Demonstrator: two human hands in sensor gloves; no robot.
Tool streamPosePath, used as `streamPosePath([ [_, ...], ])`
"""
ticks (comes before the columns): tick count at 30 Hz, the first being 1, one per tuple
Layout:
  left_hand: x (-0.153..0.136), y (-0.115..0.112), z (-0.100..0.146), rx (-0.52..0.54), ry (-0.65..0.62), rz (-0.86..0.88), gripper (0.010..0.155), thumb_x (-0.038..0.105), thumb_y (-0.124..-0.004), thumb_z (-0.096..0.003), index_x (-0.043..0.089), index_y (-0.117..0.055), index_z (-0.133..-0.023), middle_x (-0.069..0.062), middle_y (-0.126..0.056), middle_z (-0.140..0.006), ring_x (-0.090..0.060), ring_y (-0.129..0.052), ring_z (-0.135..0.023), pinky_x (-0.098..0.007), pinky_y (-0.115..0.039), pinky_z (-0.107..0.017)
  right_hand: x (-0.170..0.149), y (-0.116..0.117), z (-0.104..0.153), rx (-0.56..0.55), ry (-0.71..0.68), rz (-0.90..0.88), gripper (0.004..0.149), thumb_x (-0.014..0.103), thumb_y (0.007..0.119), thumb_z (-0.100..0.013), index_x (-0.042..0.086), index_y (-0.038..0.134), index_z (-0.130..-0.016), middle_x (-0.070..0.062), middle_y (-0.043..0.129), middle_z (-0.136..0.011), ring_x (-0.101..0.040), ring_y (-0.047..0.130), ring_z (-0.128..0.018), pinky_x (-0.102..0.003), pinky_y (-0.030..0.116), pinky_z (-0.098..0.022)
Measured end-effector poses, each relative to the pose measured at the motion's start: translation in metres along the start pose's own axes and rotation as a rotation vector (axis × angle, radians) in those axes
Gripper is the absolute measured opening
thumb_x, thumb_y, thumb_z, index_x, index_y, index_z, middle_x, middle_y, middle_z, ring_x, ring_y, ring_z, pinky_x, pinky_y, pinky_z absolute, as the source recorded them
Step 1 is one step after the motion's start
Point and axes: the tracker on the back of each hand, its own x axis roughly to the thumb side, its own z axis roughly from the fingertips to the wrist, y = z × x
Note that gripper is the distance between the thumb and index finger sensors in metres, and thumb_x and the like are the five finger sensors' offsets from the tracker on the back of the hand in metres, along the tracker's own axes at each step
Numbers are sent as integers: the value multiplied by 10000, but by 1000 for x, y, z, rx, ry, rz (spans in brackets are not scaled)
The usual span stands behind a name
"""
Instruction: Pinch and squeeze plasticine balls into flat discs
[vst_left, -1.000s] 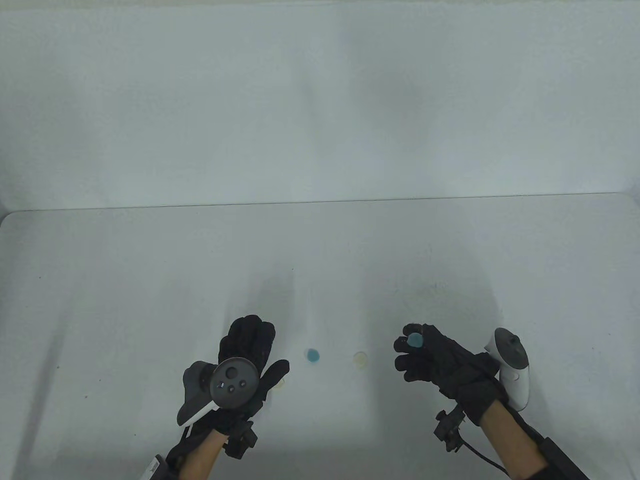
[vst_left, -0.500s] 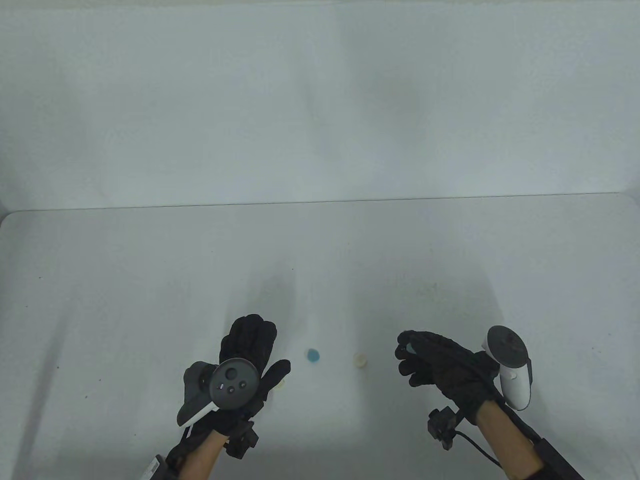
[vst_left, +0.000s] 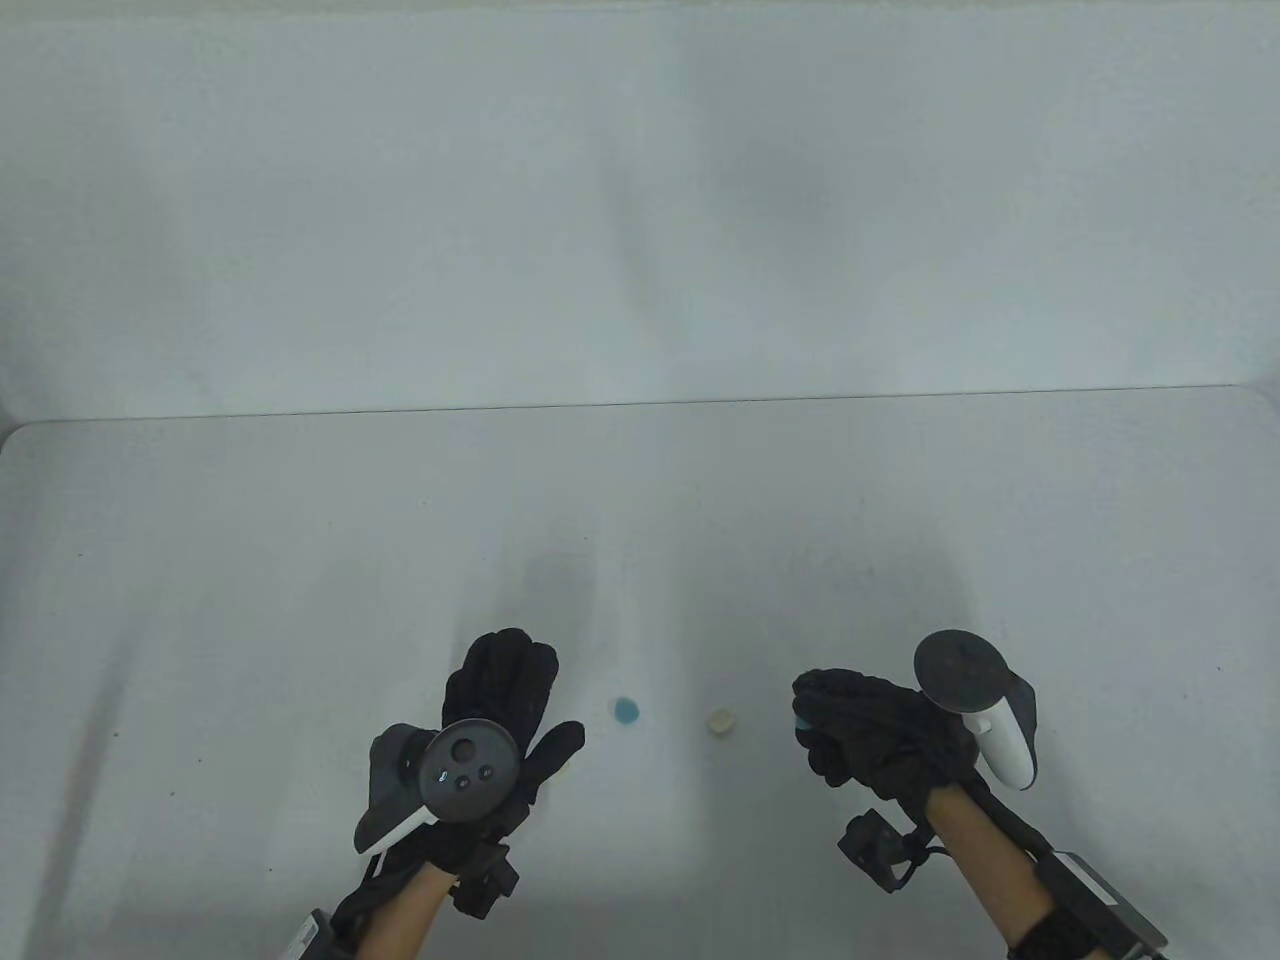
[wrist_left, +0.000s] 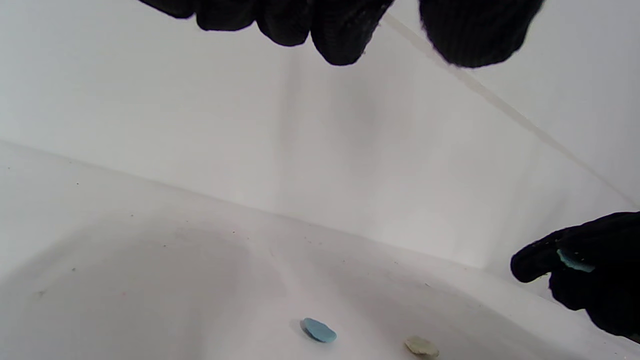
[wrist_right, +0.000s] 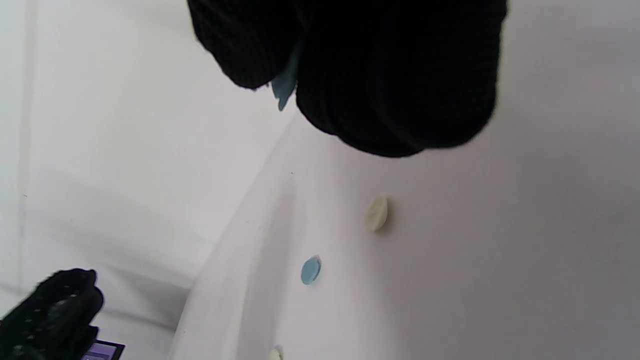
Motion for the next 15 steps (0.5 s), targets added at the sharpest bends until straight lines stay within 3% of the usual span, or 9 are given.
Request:
streamPosePath([
  [6, 1, 3, 1, 16, -6, 0, 761, 461, -669, -546, 26, -475, -1138, -299, -366, -1162, -578, -376, -1053, -650, -413, -723, 1, 8, -13, -24, 24, 125, 436, 345, 809, -544, 51, 792, -866, -103, 981, -652, -229, 1053, -419, -249, 966, -257],
  [11, 1, 3, 1, 16, -1, -3, 761, 460, -671, -545, 26, -474, -1138, -297, -366, -1161, -578, -376, -1053, -650, -413, -723, -2, 16, -20, -48, 25, 312, 429, 384, 787, -547, 105, 793, -872, -41, 964, -633, -188, 1021, -416, -244, 929, -262],
  [15, 1, 3, 1, 16, 0, -4, 761, 459, -672, -545, 25, -474, -1138, -297, -366, -1162, -578, -375, -1053, -649, -414, -722, -11, 24, -26, 24, 61, 328, 429, 300, 751, -576, 64, 764, -934, -113, 944, -728, -252, 1018, -503, -271, 938, -317],
])
